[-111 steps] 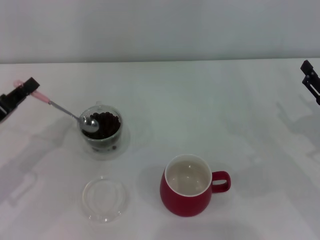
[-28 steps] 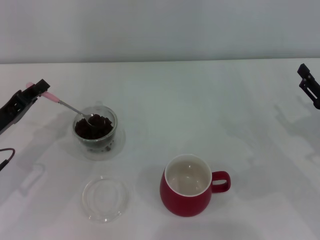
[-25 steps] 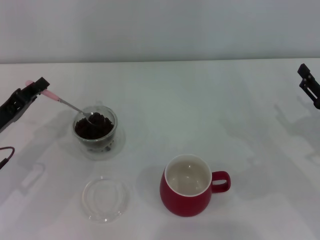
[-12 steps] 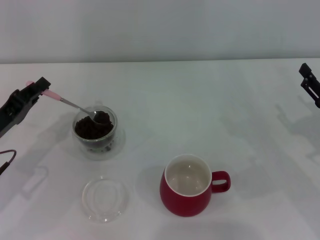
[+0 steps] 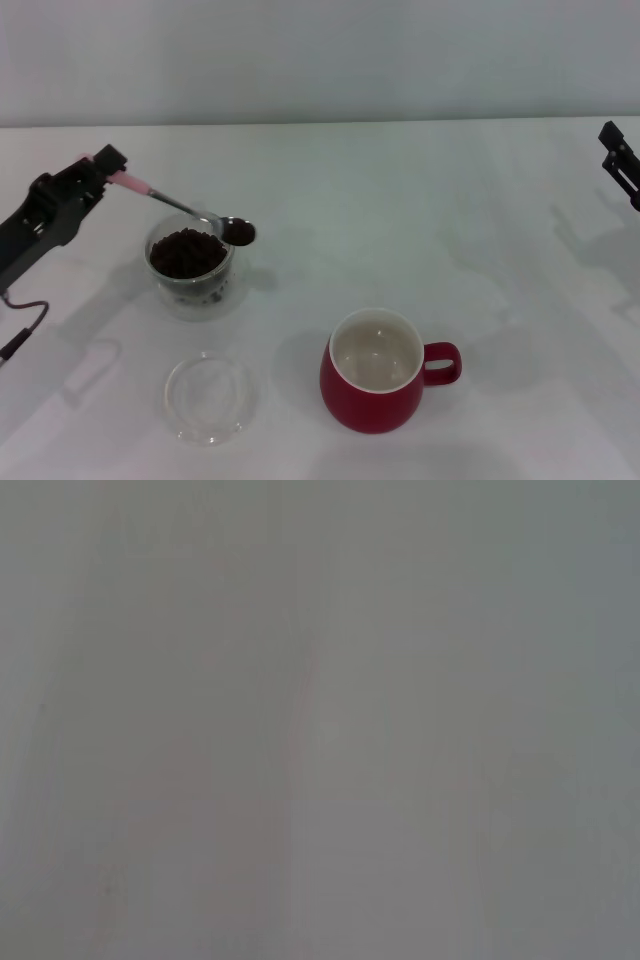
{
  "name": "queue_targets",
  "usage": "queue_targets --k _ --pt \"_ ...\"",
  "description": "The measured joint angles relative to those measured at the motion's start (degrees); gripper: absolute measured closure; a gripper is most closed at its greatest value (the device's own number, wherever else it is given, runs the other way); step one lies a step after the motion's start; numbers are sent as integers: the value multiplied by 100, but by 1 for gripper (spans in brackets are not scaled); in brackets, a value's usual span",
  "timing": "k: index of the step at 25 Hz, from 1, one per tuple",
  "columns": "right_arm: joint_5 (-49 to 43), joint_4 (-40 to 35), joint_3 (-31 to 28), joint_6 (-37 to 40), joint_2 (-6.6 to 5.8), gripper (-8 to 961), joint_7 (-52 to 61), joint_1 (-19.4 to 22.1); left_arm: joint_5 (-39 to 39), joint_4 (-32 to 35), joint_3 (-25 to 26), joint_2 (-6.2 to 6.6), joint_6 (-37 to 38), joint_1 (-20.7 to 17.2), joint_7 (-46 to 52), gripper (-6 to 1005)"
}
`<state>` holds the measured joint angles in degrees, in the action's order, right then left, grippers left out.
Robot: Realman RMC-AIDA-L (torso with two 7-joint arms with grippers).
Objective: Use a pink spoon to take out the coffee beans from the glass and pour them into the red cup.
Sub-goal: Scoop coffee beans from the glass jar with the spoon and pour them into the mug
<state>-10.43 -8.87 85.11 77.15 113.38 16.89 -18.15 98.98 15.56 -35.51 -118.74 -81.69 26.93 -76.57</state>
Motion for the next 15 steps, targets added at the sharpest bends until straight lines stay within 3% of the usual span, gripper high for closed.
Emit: queue_targets --k 15 --pt "50 -6 -162 53 50 223 -148 25 -252 -28 -929 -12 61 609 337 868"
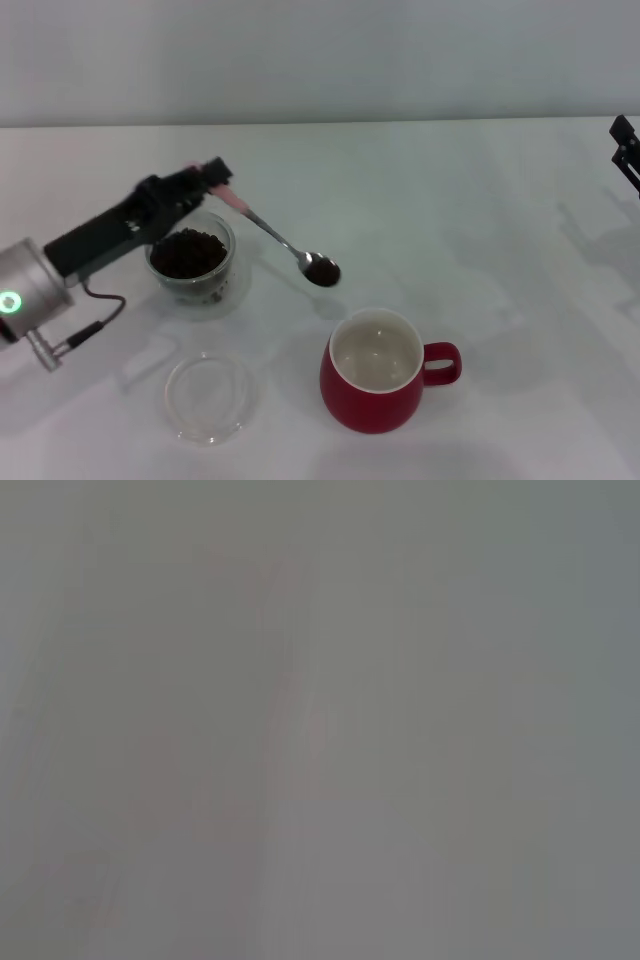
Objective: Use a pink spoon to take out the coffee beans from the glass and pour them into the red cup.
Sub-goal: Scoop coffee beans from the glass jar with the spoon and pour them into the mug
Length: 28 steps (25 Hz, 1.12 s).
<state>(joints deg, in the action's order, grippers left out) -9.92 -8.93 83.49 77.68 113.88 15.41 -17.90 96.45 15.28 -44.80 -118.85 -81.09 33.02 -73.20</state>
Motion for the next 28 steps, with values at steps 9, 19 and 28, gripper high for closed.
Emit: queue_targets --k 9,19,28 --pt "0 -4 0 11 61 223 -3 14 -16 -61 -1014 -15 300 354 -25 868" --pt "0 -3 0 -7 76 224 32 15 -173 165 -1304 -2 348 484 -435 868" --pt "-13 -3 19 -18 83 224 39 0 -288 880 -1998 -20 290 475 -882 868"
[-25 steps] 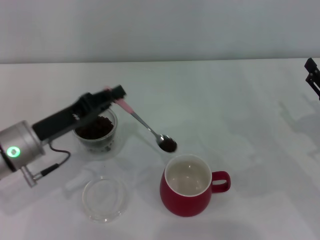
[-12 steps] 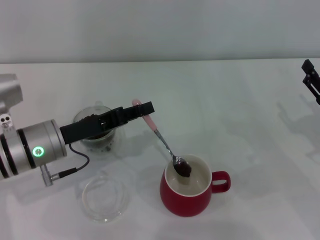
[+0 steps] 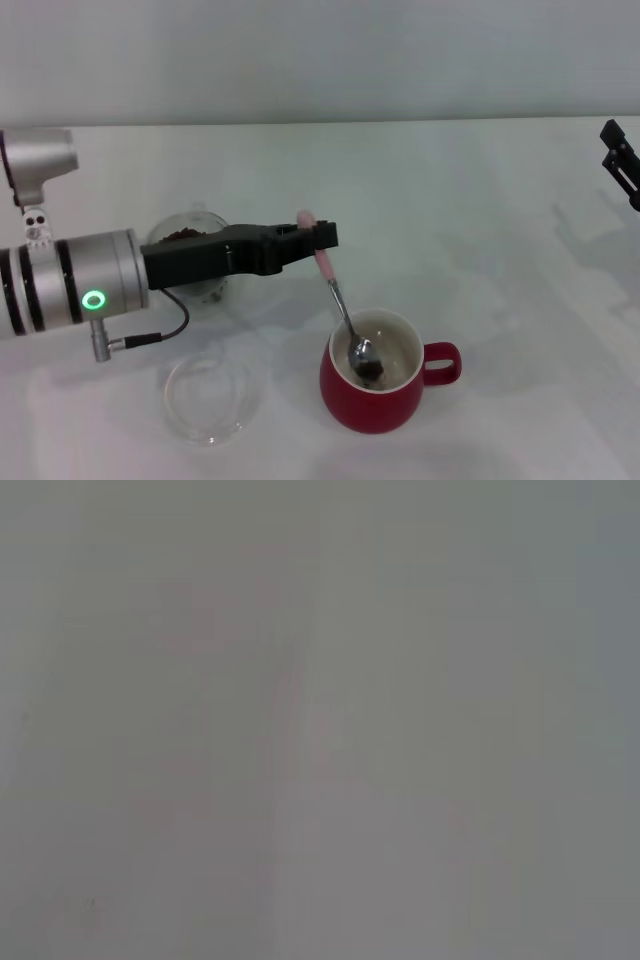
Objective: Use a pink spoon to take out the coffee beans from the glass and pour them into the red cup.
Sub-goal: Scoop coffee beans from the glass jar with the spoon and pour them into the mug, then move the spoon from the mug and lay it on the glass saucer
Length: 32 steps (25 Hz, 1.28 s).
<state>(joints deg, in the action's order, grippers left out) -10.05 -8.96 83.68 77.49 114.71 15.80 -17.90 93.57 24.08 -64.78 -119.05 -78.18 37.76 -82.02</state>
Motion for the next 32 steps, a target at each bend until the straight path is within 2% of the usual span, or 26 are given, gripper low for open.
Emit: queue_targets --k 12,21,24,28,29,30,32 --pt "-4 19 -2 -16 8 224 2 -11 -87 905 -151 5 87 45 -135 868" --pt "-9 37 -18 -26 6 224 -22 0 124 1099 -168 4 -40 -19 40 868" --pt "3 44 -19 -33 -14 224 -27 26 404 1126 -138 23 -185 -215 66 868" --pt "5 44 -19 -25 -39 224 -29 60 759 1373 -123 55 -295 -692 136 868" --pt "6 43 -19 -18 -45 224 -30 63 759 1373 -123 55 -295 -692 136 868" --pt "7 43 -19 -15 -50 224 -31 65 879 1479 -100 56 -338 -1003 191 868" --pt "10 44 -19 -15 -57 224 -32 67 916 1485 -29 57 -414 -1186 204 869"
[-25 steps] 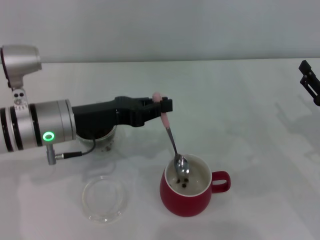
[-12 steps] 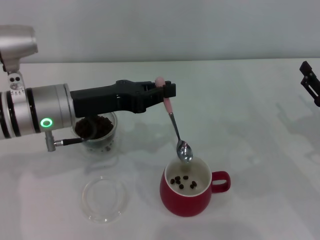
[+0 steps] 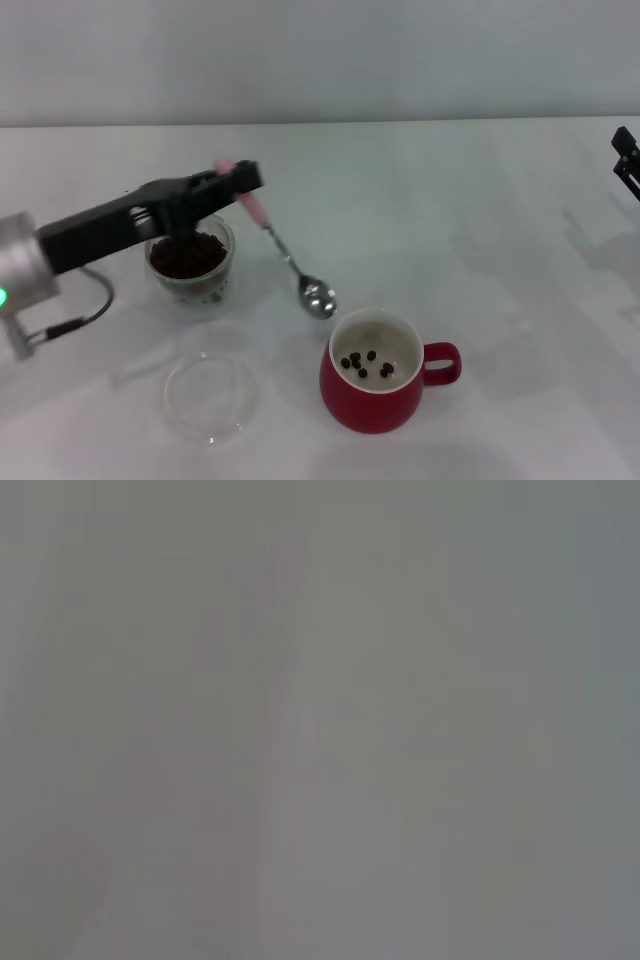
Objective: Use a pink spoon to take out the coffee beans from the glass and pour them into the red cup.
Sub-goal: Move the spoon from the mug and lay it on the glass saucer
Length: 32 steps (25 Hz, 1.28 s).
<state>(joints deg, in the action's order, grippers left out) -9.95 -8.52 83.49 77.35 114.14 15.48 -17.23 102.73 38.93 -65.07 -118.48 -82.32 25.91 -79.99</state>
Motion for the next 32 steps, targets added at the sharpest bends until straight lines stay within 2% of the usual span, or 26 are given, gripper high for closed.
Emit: queue_targets --k 8,9,11,15,21,25,32 --pt "3 10 -201 -18 0 225 -2 0 34 -90 438 -32 -260 -987 -142 869" --pt "4 10 -207 -19 -1 225 -1 1 34 -90 438 -32 -260 -987 -142 869" --pt "3 -1 -208 -19 -3 225 0 1 73 -180 594 -21 -358 -1366 -283 869" --pt "2 -25 -210 -19 -5 225 -1 0 70 -377 862 -10 -484 -1584 -445 869" --pt "2 -32 -210 -19 7 225 -1 -4 45 -761 1168 12 -545 -1779 -779 869" --pt "2 -40 -210 -18 12 225 -1 -29 20 -845 1171 13 -522 -1776 -834 870" --pt "2 -53 -211 -18 21 225 -2 -55 -52 -1152 1173 9 -65 -1682 -981 870"
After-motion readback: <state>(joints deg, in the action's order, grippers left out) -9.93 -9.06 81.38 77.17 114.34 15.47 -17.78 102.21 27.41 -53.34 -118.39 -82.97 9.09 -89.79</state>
